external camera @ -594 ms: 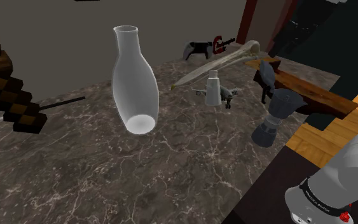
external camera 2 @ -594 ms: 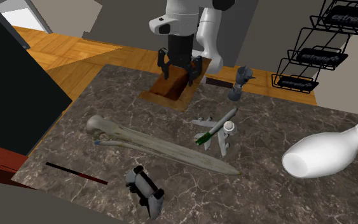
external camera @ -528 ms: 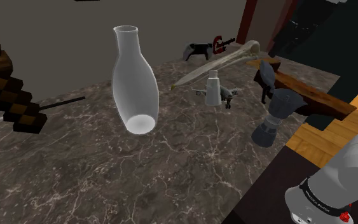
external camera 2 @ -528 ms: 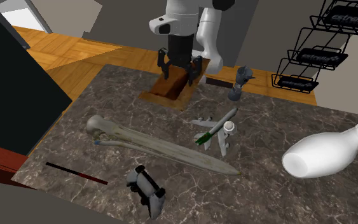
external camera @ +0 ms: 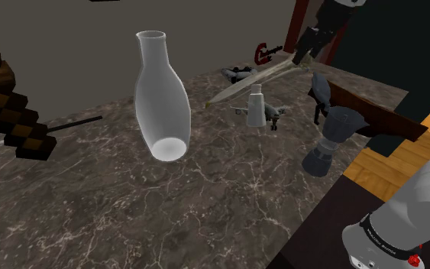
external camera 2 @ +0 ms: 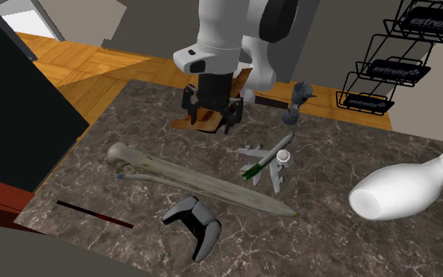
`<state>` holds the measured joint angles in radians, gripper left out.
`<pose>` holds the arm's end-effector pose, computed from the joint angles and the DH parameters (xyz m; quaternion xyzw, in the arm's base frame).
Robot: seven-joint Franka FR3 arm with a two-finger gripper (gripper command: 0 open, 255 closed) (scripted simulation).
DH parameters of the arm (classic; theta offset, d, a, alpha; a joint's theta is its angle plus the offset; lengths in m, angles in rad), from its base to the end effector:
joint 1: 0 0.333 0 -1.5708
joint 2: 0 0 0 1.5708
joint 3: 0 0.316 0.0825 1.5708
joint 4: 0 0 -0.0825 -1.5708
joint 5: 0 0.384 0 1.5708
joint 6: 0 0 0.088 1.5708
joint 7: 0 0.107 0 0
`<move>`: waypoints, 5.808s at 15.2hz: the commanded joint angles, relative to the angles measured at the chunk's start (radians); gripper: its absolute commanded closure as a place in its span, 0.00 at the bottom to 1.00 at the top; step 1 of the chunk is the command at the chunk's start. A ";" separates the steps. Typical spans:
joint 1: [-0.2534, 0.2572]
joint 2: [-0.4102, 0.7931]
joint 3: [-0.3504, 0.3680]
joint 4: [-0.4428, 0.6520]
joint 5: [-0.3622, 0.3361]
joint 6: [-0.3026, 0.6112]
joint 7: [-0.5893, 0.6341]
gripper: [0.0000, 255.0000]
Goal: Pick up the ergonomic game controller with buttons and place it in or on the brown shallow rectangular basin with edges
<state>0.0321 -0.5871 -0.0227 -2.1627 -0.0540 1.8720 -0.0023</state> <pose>0.3936 -0.0028 0.6458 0.9888 0.0109 0.1477 0.0197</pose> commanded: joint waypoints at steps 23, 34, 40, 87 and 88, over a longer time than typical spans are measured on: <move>0.052 0.727 0.090 0.583 -0.263 0.239 -0.138 0.00; 0.046 0.756 0.084 0.567 -0.268 0.285 -0.134 0.00; 0.046 0.756 0.084 0.567 -0.268 0.285 -0.134 1.00; -0.169 0.827 0.145 0.753 0.305 -0.143 -0.985 1.00; -0.169 0.830 0.146 0.770 0.304 -0.157 -0.982 1.00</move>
<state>-0.1369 0.2370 0.1226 -1.4147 0.2516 1.7308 -0.9882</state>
